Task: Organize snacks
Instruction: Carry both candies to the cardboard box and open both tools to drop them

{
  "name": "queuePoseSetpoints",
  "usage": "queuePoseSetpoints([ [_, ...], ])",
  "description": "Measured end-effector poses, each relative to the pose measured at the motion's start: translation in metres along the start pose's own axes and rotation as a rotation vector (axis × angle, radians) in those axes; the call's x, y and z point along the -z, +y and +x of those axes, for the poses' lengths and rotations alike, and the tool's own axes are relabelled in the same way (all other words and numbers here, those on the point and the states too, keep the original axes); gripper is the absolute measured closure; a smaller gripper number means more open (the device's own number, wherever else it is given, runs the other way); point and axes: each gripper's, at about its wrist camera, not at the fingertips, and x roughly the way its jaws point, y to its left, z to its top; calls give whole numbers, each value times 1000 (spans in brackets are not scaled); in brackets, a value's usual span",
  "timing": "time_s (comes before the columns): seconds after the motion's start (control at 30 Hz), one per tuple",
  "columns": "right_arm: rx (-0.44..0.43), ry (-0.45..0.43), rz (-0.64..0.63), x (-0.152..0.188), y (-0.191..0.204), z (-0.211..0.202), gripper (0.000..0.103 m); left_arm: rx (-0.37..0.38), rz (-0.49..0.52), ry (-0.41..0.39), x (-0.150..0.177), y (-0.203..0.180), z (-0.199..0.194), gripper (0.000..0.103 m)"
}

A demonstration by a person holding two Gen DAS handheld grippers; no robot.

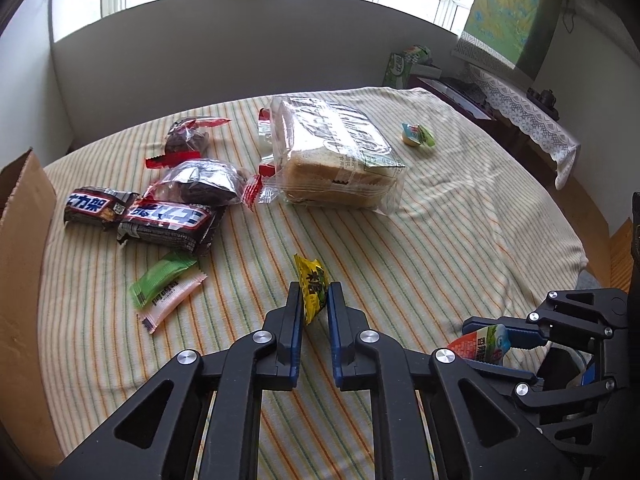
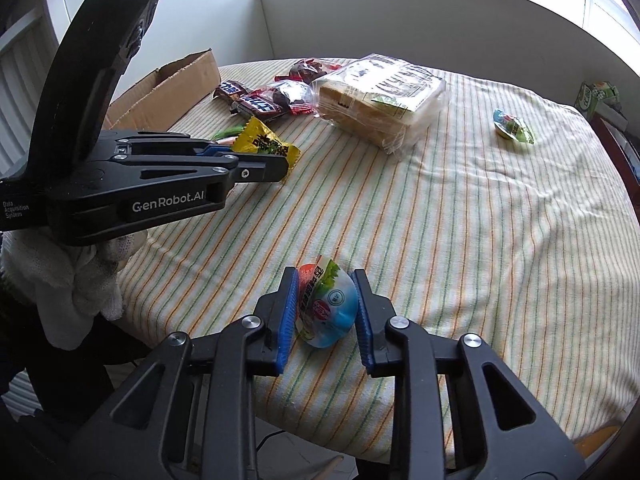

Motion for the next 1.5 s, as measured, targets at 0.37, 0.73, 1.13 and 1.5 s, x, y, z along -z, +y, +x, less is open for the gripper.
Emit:
queuePoseSetpoints([
  [0.37, -11, -66, -6, -26, 13, -17, 76, -38, -70, -106, 0, 28, -45, 93],
  [0.73, -84, -160, -146, -102, 78, -18, 76, -191, -179, -271, 10, 84, -111, 93],
  [1.13, -286, -117, -230, -179, 168, 32, 76, -316, -301, -223, 46, 160, -142, 93],
  [1.5, -334, -63, -320, -197, 228, 68, 56, -319, -366, -209, 59, 191, -149, 92],
])
